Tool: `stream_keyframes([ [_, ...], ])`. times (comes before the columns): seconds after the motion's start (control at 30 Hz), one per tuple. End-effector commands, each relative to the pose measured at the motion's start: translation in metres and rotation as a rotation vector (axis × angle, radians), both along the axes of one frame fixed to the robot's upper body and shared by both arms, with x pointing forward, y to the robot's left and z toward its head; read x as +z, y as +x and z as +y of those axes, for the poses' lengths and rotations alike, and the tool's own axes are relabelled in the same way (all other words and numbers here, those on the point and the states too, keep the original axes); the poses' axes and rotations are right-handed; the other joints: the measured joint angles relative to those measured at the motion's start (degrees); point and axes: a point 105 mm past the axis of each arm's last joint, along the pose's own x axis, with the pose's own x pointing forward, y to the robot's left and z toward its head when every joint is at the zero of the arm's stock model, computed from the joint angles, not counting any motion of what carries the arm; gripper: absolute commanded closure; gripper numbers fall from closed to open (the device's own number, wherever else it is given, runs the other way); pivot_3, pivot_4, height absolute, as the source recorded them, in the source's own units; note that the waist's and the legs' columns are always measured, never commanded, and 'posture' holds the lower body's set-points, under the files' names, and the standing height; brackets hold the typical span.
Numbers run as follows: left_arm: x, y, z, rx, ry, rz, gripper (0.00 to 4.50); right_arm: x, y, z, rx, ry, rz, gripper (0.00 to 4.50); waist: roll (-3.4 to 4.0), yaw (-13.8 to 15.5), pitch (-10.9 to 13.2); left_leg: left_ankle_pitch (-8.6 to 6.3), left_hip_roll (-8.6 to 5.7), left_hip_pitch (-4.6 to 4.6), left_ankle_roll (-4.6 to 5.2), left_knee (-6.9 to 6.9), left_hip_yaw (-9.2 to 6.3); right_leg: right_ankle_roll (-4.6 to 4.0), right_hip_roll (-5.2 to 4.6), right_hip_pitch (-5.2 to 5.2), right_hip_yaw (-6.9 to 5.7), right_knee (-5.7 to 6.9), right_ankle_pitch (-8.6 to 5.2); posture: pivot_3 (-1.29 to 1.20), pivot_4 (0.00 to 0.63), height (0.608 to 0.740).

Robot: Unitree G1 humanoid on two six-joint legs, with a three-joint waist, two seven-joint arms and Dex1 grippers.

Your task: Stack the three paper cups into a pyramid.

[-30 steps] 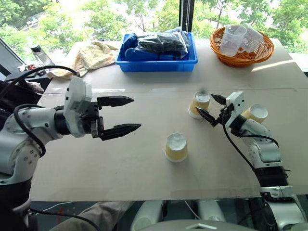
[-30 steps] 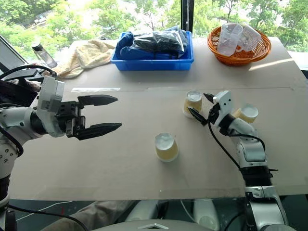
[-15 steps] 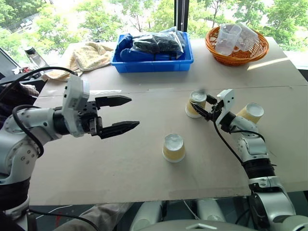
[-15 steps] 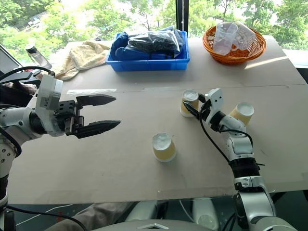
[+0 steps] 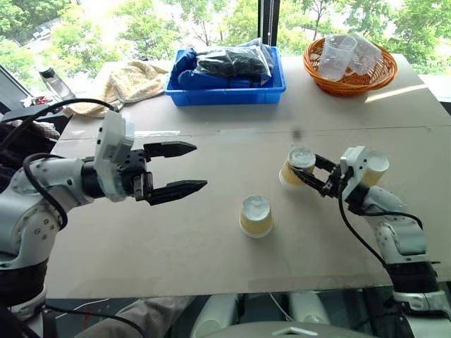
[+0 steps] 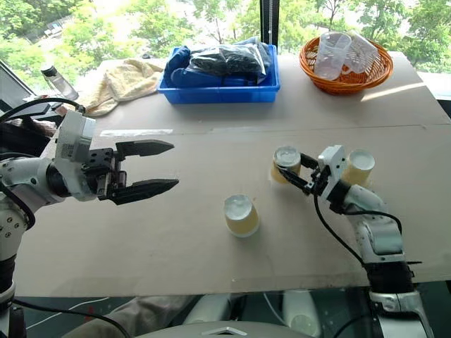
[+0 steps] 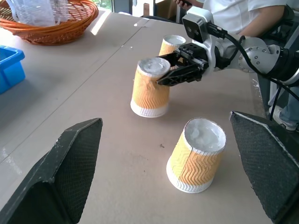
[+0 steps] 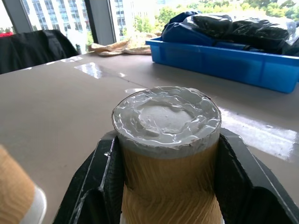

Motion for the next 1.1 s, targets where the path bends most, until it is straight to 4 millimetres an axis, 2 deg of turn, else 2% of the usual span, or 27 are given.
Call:
stream_keyframes([
  [0.03, 0.005, -0.005, -0.005, -0.058, 0.029, -0.025, 0.0, 0.012, -0.031, 0.004, 0.141, -0.027, -0.038, 2.69, 0.01, -0.29, 0.0, 0.0, 0.0, 0.03, 0.0, 0.01, 0.07, 0.0, 0.0, 0.0, 0.09, 0.02, 0.0, 0.0, 0.15, 0.74],
  [0.13, 0.004, -0.006, -0.006, -0.09, 0.045, -0.015, 0.0, 0.003, -0.051, 0.007, 0.217, -0.04, 0.022, 2.69, 0.0, -0.24, 0.0, 0.0, 0.01, 0.11, 0.0, 0.02, 0.14, 0.0, 0.03, 0.02, 0.18, 0.11, 0.0, 0.0, 0.15, 0.74],
  [0.37, -0.001, -0.012, -0.01, -0.159, 0.072, -0.015, 0.0, -0.004, -0.064, 0.021, 0.29, -0.038, 0.014, 2.69, -0.01, 0.06, 0.0, 0.0, 0.04, 0.1, 0.0, 0.03, 0.12, 0.0, 0.06, 0.04, 0.16, 0.07, 0.01, 0.0, 0.15, 0.74],
  [0.8, -0.006, -0.021, -0.013, -0.227, 0.086, 0.039, 0.0, -0.011, -0.058, 0.024, 0.262, -0.039, -0.012, 2.69, -0.02, 0.15, 0.0, 0.0, 0.04, 0.09, 0.0, 0.03, 0.1, 0.0, 0.06, 0.04, 0.14, 0.06, 0.01, 0.0, 0.15, 0.74],
  [0.83, -0.008, -0.021, -0.013, -0.228, 0.093, 0.043, 0.0, -0.011, -0.058, 0.023, 0.262, -0.044, -0.012, 1.91, -0.02, 0.15, 0.0, 0.0, 0.04, 0.09, 0.0, 0.04, 0.1, 0.0, 0.06, 0.04, 0.13, 0.06, 0.01, 0.0, 0.15, 0.74],
  [0.9, -0.011, -0.02, -0.011, -0.223, 0.103, 0.046, 0.0, -0.01, -0.055, 0.022, 0.239, -0.046, -0.026, 1.44, -0.02, 0.13, 0.0, 0.01, 0.04, 0.1, 0.0, 0.04, 0.1, 0.0, 0.06, 0.04, 0.13, 0.06, 0.01, 0.0, 0.15, 0.74],
  [0.97, -0.012, -0.019, -0.01, -0.218, 0.104, 0.045, 0.0, -0.009, -0.054, 0.022, 0.232, -0.048, -0.034, 0.36, -0.02, 0.11, 0.0, 0.01, 0.04, 0.1, 0.0, 0.03, 0.1, -0.01, 0.07, 0.04, 0.14, 0.07, 0.01, 0.0, 0.15, 0.74],
  [1.0, -0.012, -0.019, -0.01, -0.217, 0.101, 0.046, 0.0, -0.009, -0.054, 0.021, 0.229, -0.05, -0.038, 0.1, -0.02, 0.12, 0.0, 0.01, 0.04, 0.1, 0.0, 0.03, 0.1, -0.01, 0.07, 0.04, 0.13, 0.07, 0.01, 0.0, 0.15, 0.74],
  [1.1, -0.013, -0.018, -0.01, -0.218, 0.097, 0.047, 0.0, -0.006, -0.054, 0.015, 0.202, -0.048, -0.042, 0.1, -0.02, 0.21, 0.0, 0.0, 0.04, 0.09, 0.0, 0.04, 0.1, 0.0, 0.07, 0.04, 0.13, 0.06, 0.01, 0.0, 0.15, 0.74],
])
